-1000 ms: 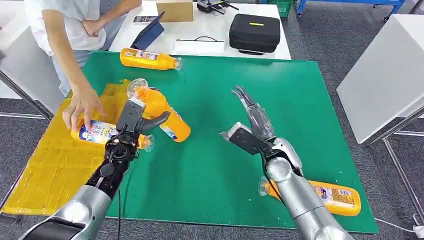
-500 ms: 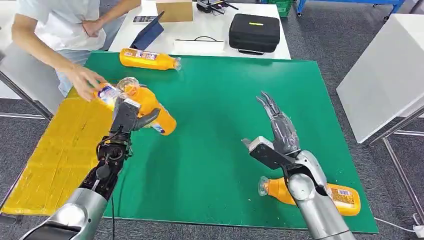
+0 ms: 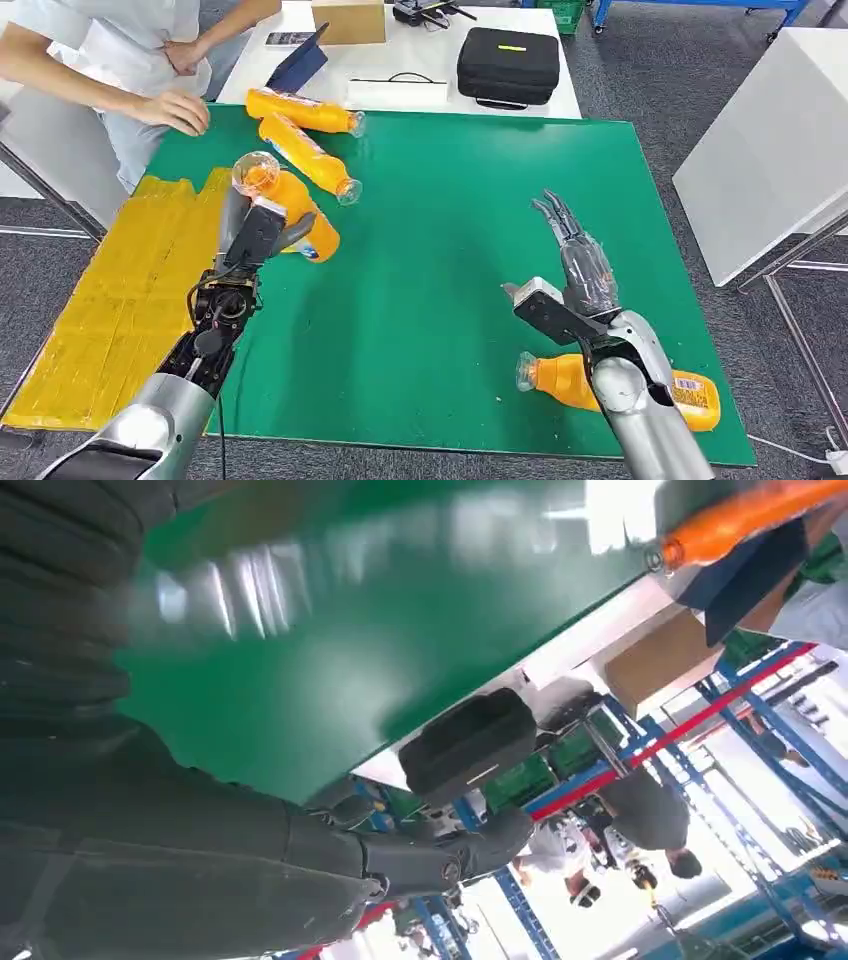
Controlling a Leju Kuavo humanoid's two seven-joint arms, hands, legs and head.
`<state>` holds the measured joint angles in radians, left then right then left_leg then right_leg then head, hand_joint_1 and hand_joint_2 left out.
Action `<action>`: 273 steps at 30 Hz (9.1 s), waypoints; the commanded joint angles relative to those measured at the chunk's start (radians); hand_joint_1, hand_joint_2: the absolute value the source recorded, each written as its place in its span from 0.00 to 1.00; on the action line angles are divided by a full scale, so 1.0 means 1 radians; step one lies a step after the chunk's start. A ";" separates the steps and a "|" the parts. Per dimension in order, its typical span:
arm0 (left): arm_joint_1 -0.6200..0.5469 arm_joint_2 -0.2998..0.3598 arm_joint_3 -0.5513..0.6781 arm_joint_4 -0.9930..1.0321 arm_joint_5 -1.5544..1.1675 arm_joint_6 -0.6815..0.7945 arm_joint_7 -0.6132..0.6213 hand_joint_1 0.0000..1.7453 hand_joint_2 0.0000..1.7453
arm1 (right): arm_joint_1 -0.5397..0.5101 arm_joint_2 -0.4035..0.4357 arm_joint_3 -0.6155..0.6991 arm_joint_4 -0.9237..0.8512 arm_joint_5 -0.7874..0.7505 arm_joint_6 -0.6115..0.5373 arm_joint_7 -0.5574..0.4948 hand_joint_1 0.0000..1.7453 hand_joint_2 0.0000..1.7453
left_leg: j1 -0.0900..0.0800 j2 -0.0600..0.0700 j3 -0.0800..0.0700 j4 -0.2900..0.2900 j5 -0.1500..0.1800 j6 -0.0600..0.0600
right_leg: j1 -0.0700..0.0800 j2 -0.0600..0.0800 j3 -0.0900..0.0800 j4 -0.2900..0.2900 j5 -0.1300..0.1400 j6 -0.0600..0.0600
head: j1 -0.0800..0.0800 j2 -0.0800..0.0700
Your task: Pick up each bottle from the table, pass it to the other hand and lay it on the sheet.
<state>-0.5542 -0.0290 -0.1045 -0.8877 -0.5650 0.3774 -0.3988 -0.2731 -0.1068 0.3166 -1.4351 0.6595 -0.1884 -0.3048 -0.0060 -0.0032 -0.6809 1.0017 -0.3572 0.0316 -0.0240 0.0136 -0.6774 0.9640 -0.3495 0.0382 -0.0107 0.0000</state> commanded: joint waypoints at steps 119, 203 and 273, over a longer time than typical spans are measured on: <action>0.257 -0.065 -0.083 -0.349 -0.190 0.086 -0.080 0.00 1.00 | 0.167 -0.160 -0.208 0.252 0.476 0.227 0.059 1.00 1.00 | -0.004 0.005 0.019 -0.001 -0.013 0.003 | -0.004 0.004 0.018 -0.002 -0.009 0.003 | -0.001 0.000; 0.031 -0.064 -0.129 -0.043 0.699 -0.651 0.019 1.00 1.00 | -0.298 0.343 0.365 0.734 -0.273 0.111 -0.248 1.00 1.00 | -0.002 -0.001 0.014 0.000 -0.007 0.002 | -0.003 0.000 0.013 0.000 -0.008 0.002 | 0.000 0.000; 0.053 -0.062 -0.197 -0.200 0.899 -0.705 0.101 0.06 1.00 | -0.274 0.353 0.342 0.799 -0.198 0.081 -0.221 1.00 1.00 | -0.002 0.000 0.013 0.000 -0.008 0.001 | -0.003 0.000 0.012 0.000 -0.009 0.002 | 0.000 0.000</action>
<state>-0.4436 -0.0916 -0.2853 -1.0917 0.3388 -0.3346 -0.3136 -0.5545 0.2556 0.6104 -0.6920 0.4532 -0.1240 -0.5211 -0.0095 -0.0008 -0.6715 1.0015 -0.3632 0.0350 -0.0286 0.0164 -0.6699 0.9645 -0.3559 0.0426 -0.0103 0.0000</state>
